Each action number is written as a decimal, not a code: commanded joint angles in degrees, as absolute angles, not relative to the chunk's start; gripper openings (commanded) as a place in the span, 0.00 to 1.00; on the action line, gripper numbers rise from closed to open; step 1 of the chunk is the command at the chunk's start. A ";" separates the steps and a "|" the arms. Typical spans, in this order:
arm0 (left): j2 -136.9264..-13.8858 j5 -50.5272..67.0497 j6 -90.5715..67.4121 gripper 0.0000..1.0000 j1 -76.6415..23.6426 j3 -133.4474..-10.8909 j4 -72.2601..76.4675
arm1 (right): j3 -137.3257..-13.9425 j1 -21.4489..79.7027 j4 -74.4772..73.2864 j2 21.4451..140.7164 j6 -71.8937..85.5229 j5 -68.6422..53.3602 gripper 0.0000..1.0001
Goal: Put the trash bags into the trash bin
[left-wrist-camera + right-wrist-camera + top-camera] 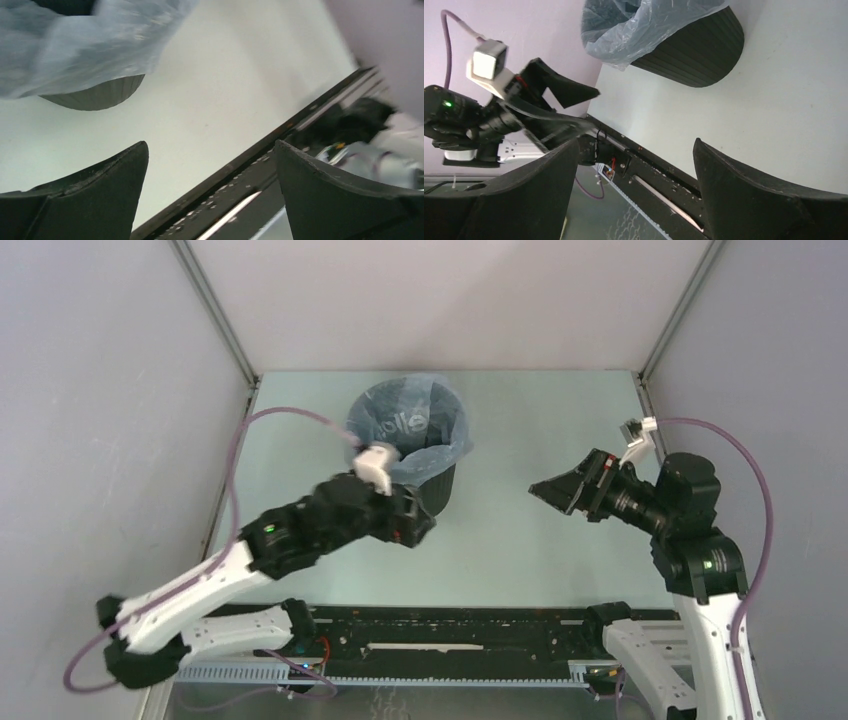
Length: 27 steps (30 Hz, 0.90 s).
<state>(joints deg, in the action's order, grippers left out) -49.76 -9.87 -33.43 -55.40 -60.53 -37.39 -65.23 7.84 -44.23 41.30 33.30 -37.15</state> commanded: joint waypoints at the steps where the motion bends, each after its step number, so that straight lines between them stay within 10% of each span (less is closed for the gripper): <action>1: -62.42 -24.04 -22.24 1.00 -64.72 -67.17 -36.21 | -67.07 7.11 -46.93 38.07 33.72 -31.47 0.93; 19: -113.23 -34.64 5.39 1.00 -65.56 -91.68 -26.69 | -75.84 6.76 -56.89 25.32 36.59 -11.65 0.91; 27: -114.53 -35.47 3.59 1.00 -57.23 -90.30 -29.58 | -76.60 6.85 -57.65 26.56 34.29 -13.53 0.91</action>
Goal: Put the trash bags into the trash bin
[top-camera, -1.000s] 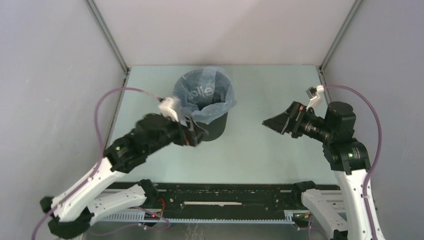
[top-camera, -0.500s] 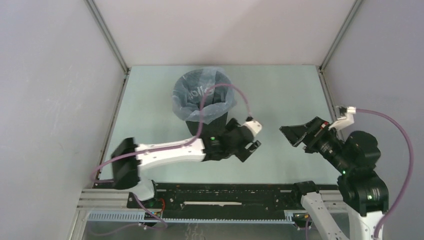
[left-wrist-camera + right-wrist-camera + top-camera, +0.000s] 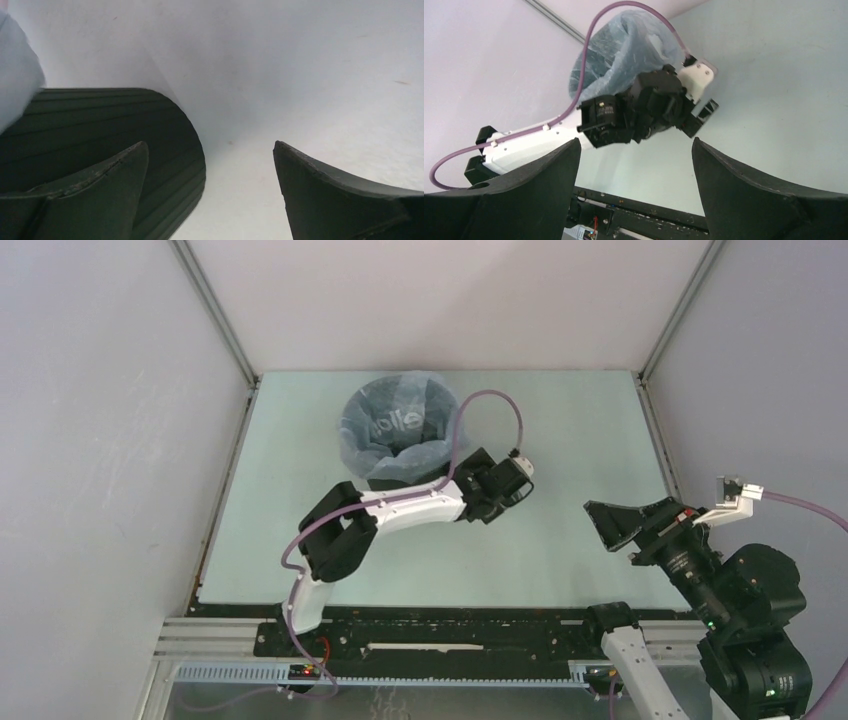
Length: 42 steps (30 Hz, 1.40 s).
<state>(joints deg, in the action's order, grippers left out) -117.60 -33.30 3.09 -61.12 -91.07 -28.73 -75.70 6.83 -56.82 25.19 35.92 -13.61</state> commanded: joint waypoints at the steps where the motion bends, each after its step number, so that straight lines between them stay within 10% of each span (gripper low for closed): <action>1: -113.82 -35.59 3.49 1.00 -56.28 -89.08 -29.04 | -76.63 6.86 -57.68 26.81 33.94 -13.53 0.91; 22: -106.10 -36.02 1.10 1.00 -30.30 -77.08 -28.50 | -75.34 6.86 -55.84 30.38 32.18 -18.54 0.91; 32: -87.82 -19.89 -4.07 1.00 -46.20 -71.24 -29.76 | -76.40 6.83 -58.08 29.63 29.32 -13.45 0.95; 42: -72.06 -22.65 -11.58 1.00 -56.78 -96.04 -41.62 | -88.38 6.84 -58.79 34.30 25.23 -8.09 0.94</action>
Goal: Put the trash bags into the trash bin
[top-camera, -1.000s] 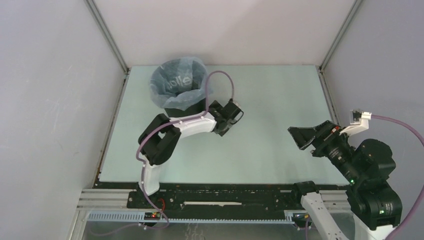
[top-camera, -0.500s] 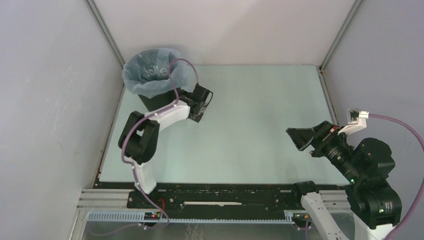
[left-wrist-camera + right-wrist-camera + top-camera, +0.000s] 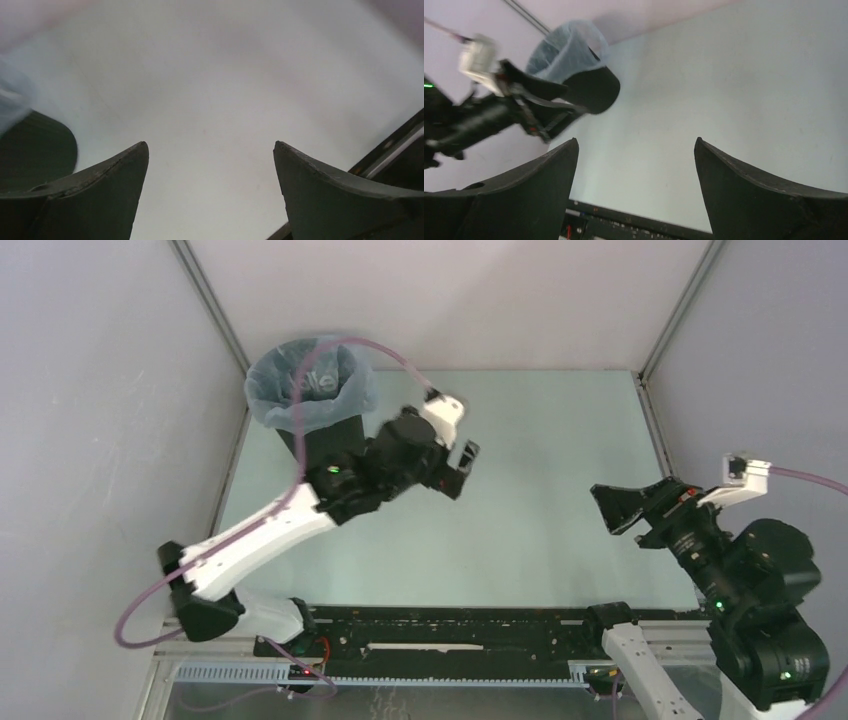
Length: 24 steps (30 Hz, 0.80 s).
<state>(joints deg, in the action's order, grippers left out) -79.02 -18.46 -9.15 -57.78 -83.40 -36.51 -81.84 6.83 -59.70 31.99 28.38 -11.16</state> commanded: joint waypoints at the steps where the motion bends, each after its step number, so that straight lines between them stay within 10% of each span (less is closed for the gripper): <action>1: -71.33 -24.19 -10.04 1.00 -56.70 -99.73 -43.09 | -90.37 6.85 -59.14 35.15 25.04 -7.70 0.94; 9: -69.66 -36.27 -5.35 1.00 -56.69 -123.27 -53.28 | -103.13 6.76 -61.90 41.52 23.97 -6.55 0.96; 24: -57.30 -43.93 -6.85 1.00 -56.69 -116.48 -46.63 | -107.42 6.33 -63.90 42.22 25.41 -7.01 1.00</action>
